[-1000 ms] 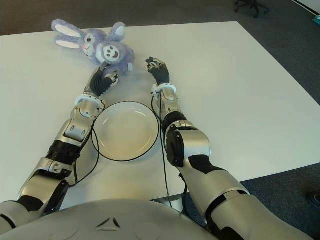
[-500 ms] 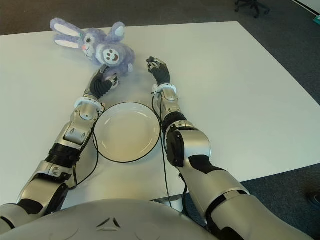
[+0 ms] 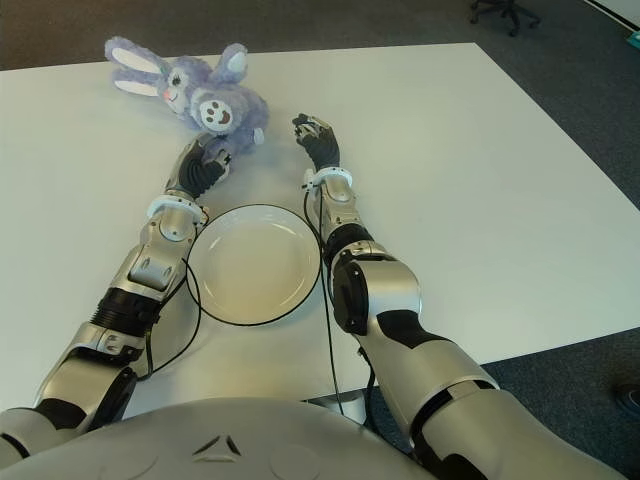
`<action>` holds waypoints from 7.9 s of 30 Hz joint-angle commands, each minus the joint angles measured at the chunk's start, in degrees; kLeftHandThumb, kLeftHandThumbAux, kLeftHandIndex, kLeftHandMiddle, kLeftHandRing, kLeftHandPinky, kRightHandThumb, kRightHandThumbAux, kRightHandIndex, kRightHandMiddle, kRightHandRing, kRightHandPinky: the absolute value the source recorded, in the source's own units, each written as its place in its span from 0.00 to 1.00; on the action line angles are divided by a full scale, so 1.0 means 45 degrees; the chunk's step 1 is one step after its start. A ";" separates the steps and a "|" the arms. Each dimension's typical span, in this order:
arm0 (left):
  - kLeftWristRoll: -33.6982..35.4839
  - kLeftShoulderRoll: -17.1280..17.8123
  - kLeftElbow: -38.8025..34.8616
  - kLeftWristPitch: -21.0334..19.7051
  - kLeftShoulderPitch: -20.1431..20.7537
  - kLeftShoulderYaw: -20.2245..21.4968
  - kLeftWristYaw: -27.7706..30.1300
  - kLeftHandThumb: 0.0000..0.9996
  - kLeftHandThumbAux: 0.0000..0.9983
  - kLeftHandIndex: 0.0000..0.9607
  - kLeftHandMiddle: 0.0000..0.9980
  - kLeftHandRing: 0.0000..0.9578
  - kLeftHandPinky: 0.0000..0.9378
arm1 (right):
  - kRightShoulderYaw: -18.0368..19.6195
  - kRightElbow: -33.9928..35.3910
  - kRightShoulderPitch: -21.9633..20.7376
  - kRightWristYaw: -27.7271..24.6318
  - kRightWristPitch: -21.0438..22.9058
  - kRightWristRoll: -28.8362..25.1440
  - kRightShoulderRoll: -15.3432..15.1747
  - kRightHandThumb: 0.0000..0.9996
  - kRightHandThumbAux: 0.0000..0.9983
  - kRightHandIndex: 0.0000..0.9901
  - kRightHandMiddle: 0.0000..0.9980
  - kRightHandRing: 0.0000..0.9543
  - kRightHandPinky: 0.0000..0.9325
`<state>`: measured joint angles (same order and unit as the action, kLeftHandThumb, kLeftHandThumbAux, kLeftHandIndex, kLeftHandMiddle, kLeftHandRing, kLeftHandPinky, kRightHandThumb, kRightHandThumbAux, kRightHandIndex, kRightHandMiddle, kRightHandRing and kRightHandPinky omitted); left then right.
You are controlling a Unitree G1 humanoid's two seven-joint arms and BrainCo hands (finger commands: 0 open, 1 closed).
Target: Put the doll into the plate.
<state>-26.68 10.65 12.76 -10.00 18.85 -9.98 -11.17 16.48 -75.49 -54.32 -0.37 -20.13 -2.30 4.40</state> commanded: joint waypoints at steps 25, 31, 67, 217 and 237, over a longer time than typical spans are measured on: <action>-0.0581 0.1214 0.2387 0.2418 0.0533 -0.0087 -0.1070 0.85 0.65 0.46 0.49 0.69 0.69 | 0.0234 -0.0408 0.0796 0.0214 0.0439 -0.0172 0.0670 0.71 0.73 0.41 0.19 0.16 0.20; -0.0615 0.1354 0.2298 0.2368 0.0515 -0.0168 -0.0843 0.85 0.65 0.46 0.49 0.74 0.76 | 0.0269 -0.0404 0.0772 0.0249 0.0464 -0.0210 0.0719 0.71 0.73 0.41 0.19 0.18 0.20; 0.0121 0.1206 0.1908 0.2745 0.0234 0.0360 -0.0710 0.84 0.66 0.42 0.52 0.46 0.44 | 0.0055 -0.0418 0.0798 0.0560 0.0482 -0.0061 0.0721 0.71 0.73 0.41 0.19 0.18 0.22; -0.1509 0.3019 0.1911 0.0844 0.0525 -0.0526 0.1099 0.85 0.65 0.46 0.49 0.83 0.87 | 0.1089 -0.0391 0.0884 -0.0698 -0.0129 -0.0657 0.0614 0.72 0.73 0.41 0.23 0.24 0.13; -0.1103 0.2734 0.0651 0.0946 -0.0088 -0.0415 0.1153 0.85 0.65 0.46 0.49 0.81 0.80 | 0.1118 -0.0393 0.0939 -0.0730 -0.0167 -0.0686 0.0623 0.72 0.73 0.41 0.22 0.24 0.16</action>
<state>-32.35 23.61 17.58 -6.06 20.46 -11.93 -6.92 21.33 -75.89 -53.86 -4.32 -22.40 -4.85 4.37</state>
